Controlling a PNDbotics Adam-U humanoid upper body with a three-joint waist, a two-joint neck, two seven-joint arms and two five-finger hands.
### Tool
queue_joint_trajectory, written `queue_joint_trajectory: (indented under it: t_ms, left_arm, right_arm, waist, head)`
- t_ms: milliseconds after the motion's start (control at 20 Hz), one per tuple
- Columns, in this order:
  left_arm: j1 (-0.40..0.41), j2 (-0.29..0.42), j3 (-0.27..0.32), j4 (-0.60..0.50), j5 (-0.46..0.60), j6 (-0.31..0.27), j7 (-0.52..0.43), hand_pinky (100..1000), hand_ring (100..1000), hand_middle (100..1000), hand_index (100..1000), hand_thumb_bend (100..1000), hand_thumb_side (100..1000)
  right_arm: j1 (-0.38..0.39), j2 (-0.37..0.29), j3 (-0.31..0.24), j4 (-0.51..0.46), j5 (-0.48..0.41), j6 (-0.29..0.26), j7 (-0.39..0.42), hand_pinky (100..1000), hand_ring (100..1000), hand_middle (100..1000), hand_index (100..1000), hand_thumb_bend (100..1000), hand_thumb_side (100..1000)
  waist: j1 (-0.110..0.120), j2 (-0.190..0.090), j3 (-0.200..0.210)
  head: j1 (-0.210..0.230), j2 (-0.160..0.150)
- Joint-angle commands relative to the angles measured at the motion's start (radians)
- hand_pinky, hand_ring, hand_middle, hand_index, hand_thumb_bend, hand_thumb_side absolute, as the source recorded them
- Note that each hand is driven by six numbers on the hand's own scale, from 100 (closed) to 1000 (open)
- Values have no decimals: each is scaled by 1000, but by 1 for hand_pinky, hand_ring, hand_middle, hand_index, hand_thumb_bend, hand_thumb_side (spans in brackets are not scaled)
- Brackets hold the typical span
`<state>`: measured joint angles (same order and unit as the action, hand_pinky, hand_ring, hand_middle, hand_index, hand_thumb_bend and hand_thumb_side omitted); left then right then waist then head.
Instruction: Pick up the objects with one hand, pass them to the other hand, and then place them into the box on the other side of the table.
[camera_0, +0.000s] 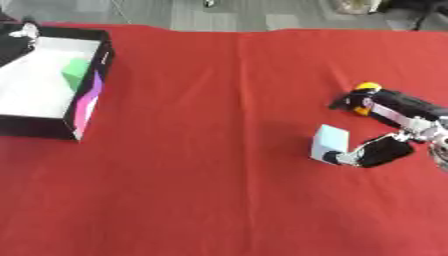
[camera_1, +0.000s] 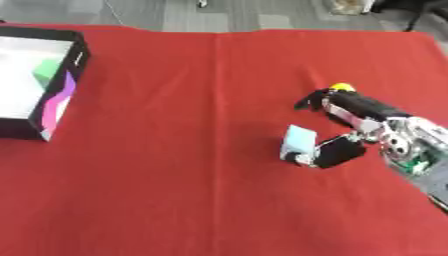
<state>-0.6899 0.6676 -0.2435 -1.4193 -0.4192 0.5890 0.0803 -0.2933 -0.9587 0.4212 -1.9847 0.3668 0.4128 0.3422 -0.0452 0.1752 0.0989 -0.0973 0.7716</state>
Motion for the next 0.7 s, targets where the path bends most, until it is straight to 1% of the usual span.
queue_joint_trajectory:
  t_ms: [50, 300, 500, 700]
  left_arm:
    - [-11, 20, 16, -7, -3, -2, -1, 818, 726, 709, 780, 211, 679]
    - [-7, 17, 18, 1, -3, 0, 0, 817, 727, 709, 779, 211, 681]
    - [-6, 14, 19, 4, -2, -1, 1, 818, 726, 709, 779, 209, 683]
    - [-5, 12, 19, 4, 0, -3, 2, 817, 727, 709, 779, 209, 684]
  right_arm:
    - [-18, -44, -11, -15, -18, 29, 39, 880, 839, 813, 836, 465, 279]
    - [-29, -46, -11, -15, -33, 60, 69, 878, 833, 803, 823, 448, 241]
    - [-38, -40, -8, -15, -34, 83, 78, 876, 830, 800, 822, 455, 254]
    - [-45, -32, -1, -15, -16, 104, 83, 877, 831, 800, 823, 461, 271]
  waist:
    - [2, -16, 2]
    - [2, -14, 7]
    - [2, -12, 11]
    - [3, -9, 15]
  head:
    - [-7, -2]
    - [-13, -2]
    - [-17, -2]
    - [-21, -2]
